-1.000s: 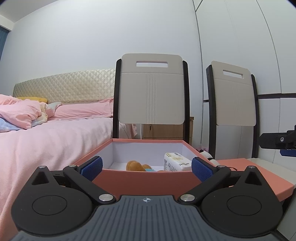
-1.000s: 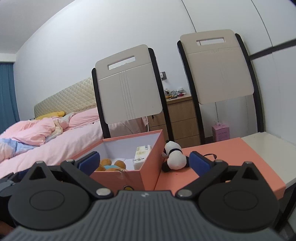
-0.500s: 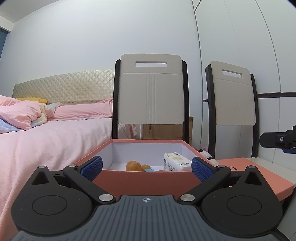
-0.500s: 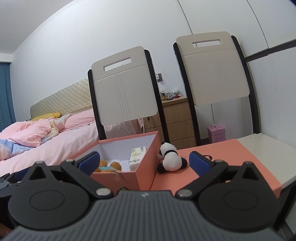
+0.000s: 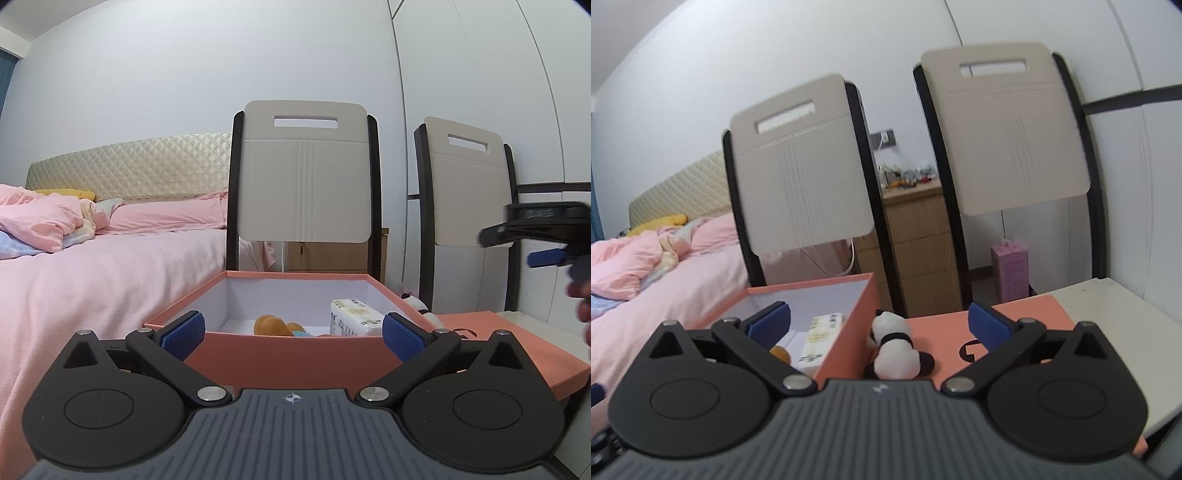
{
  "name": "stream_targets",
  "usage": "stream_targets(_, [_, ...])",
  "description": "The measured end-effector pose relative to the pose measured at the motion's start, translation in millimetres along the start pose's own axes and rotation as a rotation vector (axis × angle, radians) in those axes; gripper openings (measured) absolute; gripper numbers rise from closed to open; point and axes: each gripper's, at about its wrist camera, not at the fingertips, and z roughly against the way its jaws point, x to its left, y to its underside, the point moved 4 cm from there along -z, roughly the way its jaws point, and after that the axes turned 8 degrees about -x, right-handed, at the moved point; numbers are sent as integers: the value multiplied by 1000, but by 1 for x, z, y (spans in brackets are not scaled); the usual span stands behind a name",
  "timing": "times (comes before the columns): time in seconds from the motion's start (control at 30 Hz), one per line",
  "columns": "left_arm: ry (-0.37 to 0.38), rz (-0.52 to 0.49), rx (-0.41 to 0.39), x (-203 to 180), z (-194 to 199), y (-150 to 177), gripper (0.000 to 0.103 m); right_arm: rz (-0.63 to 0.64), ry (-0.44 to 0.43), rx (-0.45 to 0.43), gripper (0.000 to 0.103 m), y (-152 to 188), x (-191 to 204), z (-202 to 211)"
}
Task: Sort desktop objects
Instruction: 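Close the right gripper on the black-and-white panda plush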
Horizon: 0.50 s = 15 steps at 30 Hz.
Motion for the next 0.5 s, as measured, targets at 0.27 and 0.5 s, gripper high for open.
stream_targets(0.27, [-6,10,18,5,-5,3,103,-7,0,168,82,34,-12,-124])
stream_targets(0.5, [-9,10,49,7,-11,8,103,-87,4,276,78,62,-26,-165])
